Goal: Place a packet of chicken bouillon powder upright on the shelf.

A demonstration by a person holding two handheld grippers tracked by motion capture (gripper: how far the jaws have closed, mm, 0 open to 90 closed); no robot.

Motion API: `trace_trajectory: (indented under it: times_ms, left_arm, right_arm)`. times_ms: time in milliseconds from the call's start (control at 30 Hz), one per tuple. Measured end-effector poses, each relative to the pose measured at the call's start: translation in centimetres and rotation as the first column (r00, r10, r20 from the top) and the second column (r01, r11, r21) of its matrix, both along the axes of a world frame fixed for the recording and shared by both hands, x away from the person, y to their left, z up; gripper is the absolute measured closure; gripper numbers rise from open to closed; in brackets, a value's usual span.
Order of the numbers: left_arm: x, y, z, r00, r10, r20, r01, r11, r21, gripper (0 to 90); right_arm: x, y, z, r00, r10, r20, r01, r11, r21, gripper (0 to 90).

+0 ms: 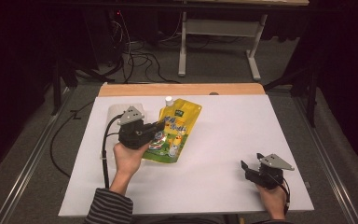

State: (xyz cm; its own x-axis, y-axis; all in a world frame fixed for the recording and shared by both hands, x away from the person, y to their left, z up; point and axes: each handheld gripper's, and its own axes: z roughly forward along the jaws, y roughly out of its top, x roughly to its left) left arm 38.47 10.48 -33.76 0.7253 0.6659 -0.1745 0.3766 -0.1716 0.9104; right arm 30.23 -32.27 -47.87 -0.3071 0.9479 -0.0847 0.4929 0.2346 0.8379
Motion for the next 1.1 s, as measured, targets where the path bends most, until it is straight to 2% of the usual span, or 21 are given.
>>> trace_trajectory:
  times_ms: [267, 400, 633, 933, 1100]
  left_arm:
    - [-0.4, 1.7, 0.8, 0.9984, 0.037, 0.044, -0.037, 0.9993, 0.007, 88.4]
    - [-0.4, 2.8, 1.1, 0.9962, 0.071, 0.05, -0.071, 0.9974, 0.008, 88.4]
    - [0.0, 4.5, 1.4, 0.994, 0.099, 0.046, -0.099, 0.9951, 0.002, 88.2]
    - [0.1, 6.5, 1.2, 0.9832, 0.169, 0.07, -0.169, 0.9856, -0.003, 88.1]
    - [0.6, 7.5, 0.8, 0.9781, 0.198, 0.064, -0.198, 0.9801, 0.0, 88.0]
  right_arm:
    - [-0.1, 0.0, 0.0, 1.0, 0.001, 0.005, -0.001, 1.0, -0.001, 29.7]
    - [0.0, 0.0, 0.0, 1.0, 0.003, 0.003, -0.003, 1.0, -0.004, 29.6]
    - [-0.1, 0.0, 0.0, 1.0, 0.003, 0.007, -0.003, 1.0, 0.002, 29.6]
    - [-0.1, 0.0, 0.0, 1.0, 0.001, 0.006, -0.001, 1.0, -0.003, 29.6]
    - [-0.1, 0.0, 0.0, 1.0, 0.006, 0.001, -0.006, 1.0, -0.003, 29.5]
